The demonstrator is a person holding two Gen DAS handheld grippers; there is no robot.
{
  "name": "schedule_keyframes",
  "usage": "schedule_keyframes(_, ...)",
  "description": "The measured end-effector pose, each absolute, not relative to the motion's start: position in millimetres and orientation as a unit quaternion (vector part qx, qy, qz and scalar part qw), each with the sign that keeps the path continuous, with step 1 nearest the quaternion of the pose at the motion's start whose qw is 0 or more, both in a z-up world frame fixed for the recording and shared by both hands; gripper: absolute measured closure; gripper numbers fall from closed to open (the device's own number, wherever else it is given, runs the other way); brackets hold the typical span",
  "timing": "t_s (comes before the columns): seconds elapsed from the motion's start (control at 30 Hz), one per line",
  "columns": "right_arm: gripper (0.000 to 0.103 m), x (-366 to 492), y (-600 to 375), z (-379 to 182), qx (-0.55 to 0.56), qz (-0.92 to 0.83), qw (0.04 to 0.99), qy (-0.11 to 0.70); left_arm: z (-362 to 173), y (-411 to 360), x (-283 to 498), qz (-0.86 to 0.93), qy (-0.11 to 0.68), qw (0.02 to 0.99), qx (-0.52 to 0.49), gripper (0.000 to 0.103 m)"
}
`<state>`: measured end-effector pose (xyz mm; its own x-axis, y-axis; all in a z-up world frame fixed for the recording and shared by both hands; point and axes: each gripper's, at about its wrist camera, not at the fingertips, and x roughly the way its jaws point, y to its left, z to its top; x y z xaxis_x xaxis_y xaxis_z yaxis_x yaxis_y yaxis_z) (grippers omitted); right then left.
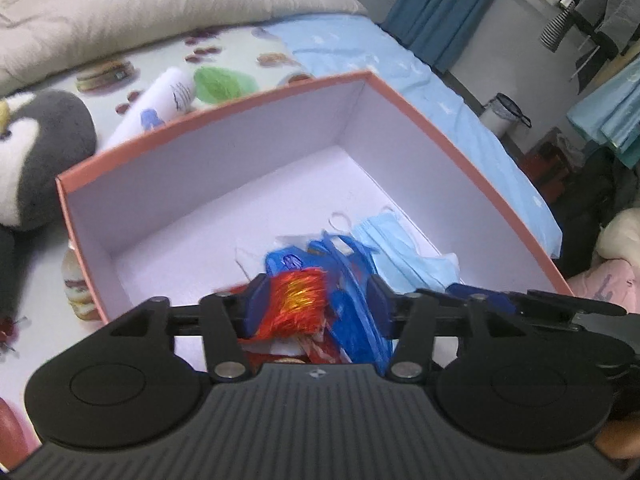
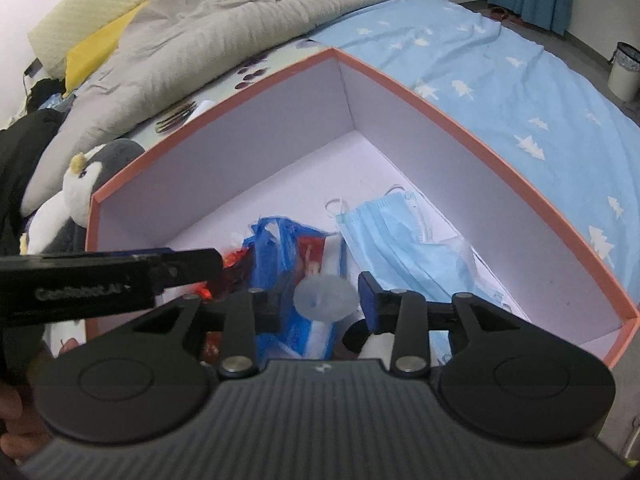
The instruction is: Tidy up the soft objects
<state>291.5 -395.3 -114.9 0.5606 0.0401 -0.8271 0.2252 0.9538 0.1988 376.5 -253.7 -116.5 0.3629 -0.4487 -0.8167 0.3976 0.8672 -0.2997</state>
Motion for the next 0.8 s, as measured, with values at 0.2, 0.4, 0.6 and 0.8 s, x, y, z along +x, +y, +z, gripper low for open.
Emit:
schedule_keyframes(0.2, 0.060, 279, -393, -97, 0.143, -0.045, 0.883, 0.444, -91, -248, 361, -0.261, 0.480, 0.837, -0.025, 0.043)
schedule_keyframes(0.4, 0.060, 255, -384, -66, 0.134, -0.039, 0.900, 0.413, -57, -237, 327, -0.266, 0.449, 0.853, -0.028, 0.043)
schedule_keyframes(0.6, 0.060, 223, -369, -35, 0.122, -0.032, 0.916, 0.381, -25, -219, 283, -0.268, 0.421, 0.866, -0.035, 0.043)
schedule_keyframes(0.8, 0.060, 189, -353, -9, 0.113, -0.029, 0.929, 0.351, 3, -194, 242, -0.260, 0.395, 0.880, -0.037, 0.043)
